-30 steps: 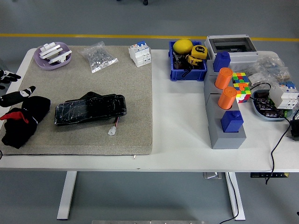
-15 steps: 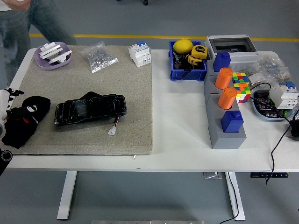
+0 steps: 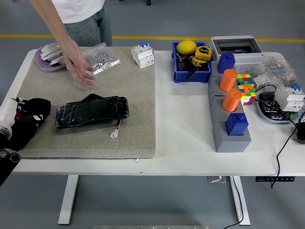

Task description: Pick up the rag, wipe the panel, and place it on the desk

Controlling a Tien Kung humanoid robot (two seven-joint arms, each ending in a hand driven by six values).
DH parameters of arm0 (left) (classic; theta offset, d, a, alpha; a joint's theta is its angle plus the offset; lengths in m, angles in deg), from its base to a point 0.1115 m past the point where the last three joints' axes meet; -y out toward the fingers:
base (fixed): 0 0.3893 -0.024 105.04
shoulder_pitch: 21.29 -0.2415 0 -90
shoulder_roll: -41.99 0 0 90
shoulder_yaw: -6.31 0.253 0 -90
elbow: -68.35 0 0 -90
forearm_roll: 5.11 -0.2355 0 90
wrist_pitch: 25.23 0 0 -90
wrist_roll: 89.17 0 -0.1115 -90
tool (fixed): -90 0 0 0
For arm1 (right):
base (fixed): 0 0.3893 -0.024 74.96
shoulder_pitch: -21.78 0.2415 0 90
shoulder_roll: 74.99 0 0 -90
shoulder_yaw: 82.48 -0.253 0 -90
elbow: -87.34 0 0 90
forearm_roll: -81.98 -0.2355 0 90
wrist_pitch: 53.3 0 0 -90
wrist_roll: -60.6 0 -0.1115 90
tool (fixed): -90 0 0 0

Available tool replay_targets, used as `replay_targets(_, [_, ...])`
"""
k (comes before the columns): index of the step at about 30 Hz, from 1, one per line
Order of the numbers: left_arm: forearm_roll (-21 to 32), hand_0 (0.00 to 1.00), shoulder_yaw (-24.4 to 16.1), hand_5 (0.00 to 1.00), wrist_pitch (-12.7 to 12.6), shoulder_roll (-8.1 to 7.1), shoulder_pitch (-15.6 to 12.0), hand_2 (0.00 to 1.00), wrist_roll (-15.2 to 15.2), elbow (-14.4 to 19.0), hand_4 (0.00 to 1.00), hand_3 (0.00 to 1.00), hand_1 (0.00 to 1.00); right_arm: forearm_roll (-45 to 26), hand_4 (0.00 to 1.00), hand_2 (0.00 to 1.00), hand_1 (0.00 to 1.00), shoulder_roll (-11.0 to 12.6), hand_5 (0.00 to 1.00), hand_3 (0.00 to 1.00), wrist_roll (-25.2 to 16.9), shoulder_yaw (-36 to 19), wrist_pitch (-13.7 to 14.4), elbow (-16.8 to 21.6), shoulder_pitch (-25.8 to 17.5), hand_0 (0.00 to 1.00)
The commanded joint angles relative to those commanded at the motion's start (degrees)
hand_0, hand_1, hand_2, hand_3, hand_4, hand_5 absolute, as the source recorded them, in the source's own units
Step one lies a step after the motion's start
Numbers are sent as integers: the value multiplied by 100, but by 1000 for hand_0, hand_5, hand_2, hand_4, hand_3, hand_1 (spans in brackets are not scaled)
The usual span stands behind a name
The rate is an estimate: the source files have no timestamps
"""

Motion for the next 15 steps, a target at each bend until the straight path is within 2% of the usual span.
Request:
replay_targets(4, [67, 479, 68, 394, -54, 12, 83, 782, 9, -184, 929, 695, 699, -5, 998, 631, 496, 0, 550, 617, -4, -6, 4, -2, 4, 710])
replay_targets(5, [79, 398, 80, 259, -71, 16, 89, 770, 5, -195, 840, 616, 583, -11, 998, 631, 495, 0, 548, 616, -4, 1, 2, -2, 4, 710])
replay_targets(10, [119, 398, 120, 259, -180, 21, 99, 770, -38, -264, 840, 616, 583, 18, 998, 631, 495, 4, 548, 616, -10, -22, 3, 2, -12, 710])
replay_targets(11, [84, 358, 129, 173, -204, 21, 91, 733, -37, -258, 773, 583, 432, 20, 998, 631, 495, 5, 546, 616, -11, -25, 4, 0, -14, 710])
replay_targets(15, [-35, 358, 142, 173, -285, 22, 63, 733, -18, -231, 773, 583, 432, 173, 998, 631, 495, 19, 546, 616, -25, -208, 23, 6, -33, 710])
